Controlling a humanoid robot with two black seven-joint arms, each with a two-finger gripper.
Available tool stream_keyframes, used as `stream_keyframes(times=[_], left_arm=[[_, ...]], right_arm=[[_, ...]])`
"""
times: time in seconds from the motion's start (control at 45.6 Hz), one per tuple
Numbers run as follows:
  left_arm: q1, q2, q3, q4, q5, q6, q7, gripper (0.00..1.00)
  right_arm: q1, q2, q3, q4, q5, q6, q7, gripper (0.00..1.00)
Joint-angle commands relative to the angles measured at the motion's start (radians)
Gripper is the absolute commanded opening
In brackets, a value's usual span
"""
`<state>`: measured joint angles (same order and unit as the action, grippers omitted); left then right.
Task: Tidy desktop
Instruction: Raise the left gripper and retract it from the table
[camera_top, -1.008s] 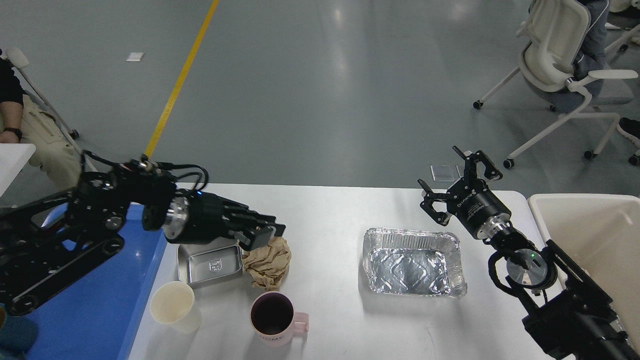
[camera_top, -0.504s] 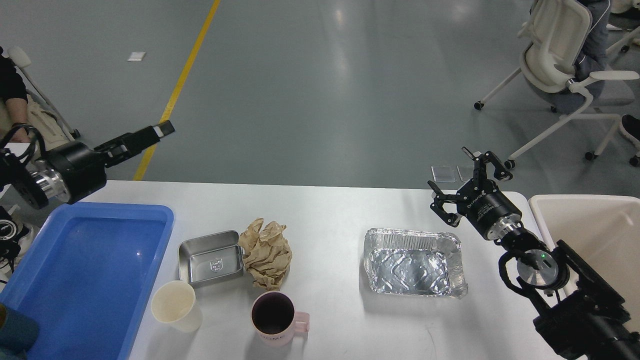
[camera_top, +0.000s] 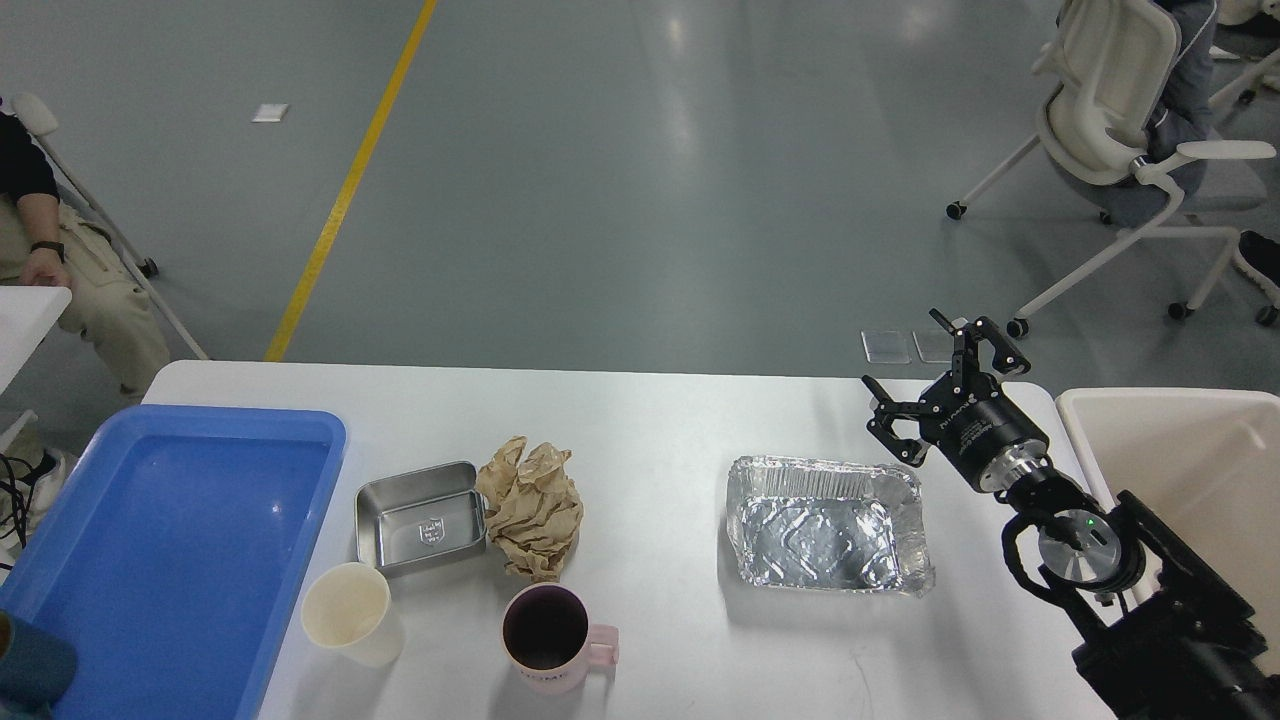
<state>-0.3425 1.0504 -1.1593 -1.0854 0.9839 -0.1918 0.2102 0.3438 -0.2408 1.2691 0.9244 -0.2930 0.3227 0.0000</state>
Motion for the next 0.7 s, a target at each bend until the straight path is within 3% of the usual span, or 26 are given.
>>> stream_keyframes(times=[0.0,0.153,0.241,0.329,0.46,0.57,0.613,0.679], left_arm=[[-0.052,0.086,0.237,0.065,-0.019,-0.014,0.014,0.86],[-0.121,0.140,0.412,0.114,-0.093,-0.012,0.020,0.87],[-0.130,0.192,0.425,0.107,-0.132,-0.032,0.040,0.89],[-0.182,0.209,0.421,0.111,-0.233,-0.104,0.078,0.90],[-0.231,0.234,0.423,0.113,-0.353,-0.135,0.037,0.96],[-0.228,0.238,0.424,0.117,-0.370,-0.077,-0.070,0.97],[-0.227,0.235,0.434,0.117,-0.370,-0.038,-0.084,0.97],[-0.219,0.230,0.434,0.114,-0.370,-0.014,-0.072,0.97]], right_arm=[[-0.002,0.001,-0.005,0.001,-0.003,-0.005,0.000,1.00],[-0.002,0.005,-0.008,0.001,-0.023,-0.010,-0.001,1.00],[-0.003,0.008,-0.008,-0.001,-0.026,-0.014,0.000,1.00],[-0.003,0.008,-0.010,-0.002,-0.028,-0.016,-0.002,1.00],[-0.002,0.008,-0.011,-0.002,-0.028,-0.030,-0.002,1.00],[0.000,0.005,-0.025,-0.002,-0.028,-0.036,-0.002,1.00],[0.000,0.003,-0.027,-0.003,-0.028,-0.040,-0.002,1.00],[-0.002,0.003,-0.027,-0.004,-0.028,-0.042,0.000,1.00]])
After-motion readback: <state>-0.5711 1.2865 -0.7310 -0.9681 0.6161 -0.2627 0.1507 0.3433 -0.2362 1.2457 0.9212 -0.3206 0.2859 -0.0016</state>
